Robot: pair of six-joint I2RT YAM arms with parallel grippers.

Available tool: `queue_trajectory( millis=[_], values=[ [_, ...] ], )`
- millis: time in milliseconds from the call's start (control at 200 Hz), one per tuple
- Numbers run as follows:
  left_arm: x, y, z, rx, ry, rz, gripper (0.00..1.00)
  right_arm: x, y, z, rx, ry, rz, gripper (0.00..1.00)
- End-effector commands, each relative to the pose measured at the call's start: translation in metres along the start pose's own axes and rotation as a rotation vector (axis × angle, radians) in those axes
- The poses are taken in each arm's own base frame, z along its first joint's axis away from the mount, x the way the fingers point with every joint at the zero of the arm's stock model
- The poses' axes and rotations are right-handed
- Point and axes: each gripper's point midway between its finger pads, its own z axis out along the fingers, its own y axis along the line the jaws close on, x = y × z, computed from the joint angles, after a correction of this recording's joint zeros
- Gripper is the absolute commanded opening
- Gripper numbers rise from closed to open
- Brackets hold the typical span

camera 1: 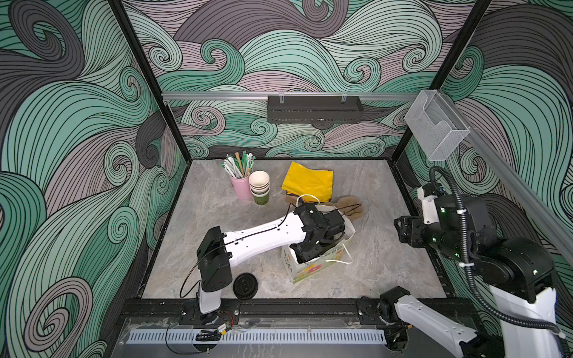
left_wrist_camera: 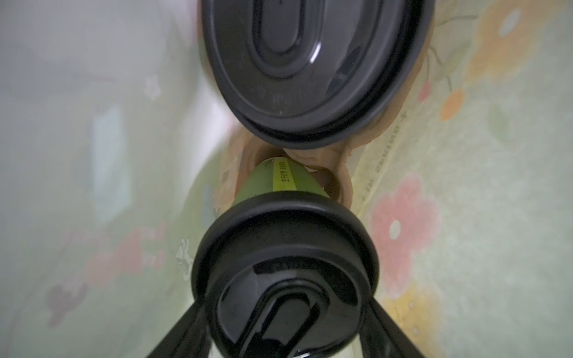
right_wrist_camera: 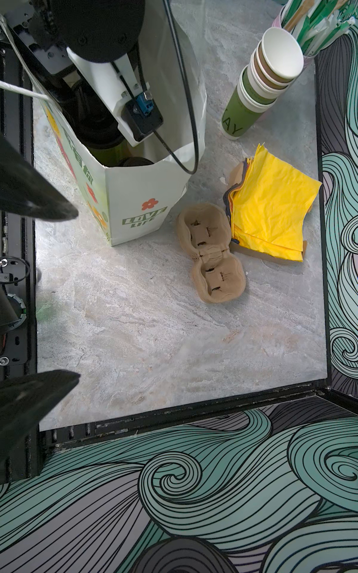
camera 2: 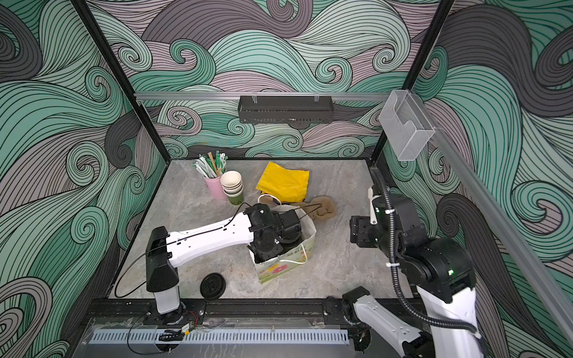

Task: Pack a coffee takeout order
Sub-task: Rotate the takeout bag at the center of the table.

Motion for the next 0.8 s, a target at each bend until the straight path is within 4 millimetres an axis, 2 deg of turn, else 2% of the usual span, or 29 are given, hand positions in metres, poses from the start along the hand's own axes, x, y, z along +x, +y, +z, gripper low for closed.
queue_trajectory(
  millis=[0, 285, 790],
  values=[
    [0.002, -0.01, 0.003, 0.042, 0.004, -0.005, 0.32, 0.001, -0.003, 0.0, 0.015, 0.008, 0.003, 0.77],
    [0.003, -0.014, 0.004, 0.071, -0.002, 0.001, 0.32, 0.001, -0.003, -0.001, 0.017, 0.006, 0.003, 0.77],
    [0.015, -0.013, 0.026, 0.029, 0.09, 0.008, 0.32, 0.002, -0.004, -0.001, 0.019, 0.004, 0.004, 0.77]
  ],
)
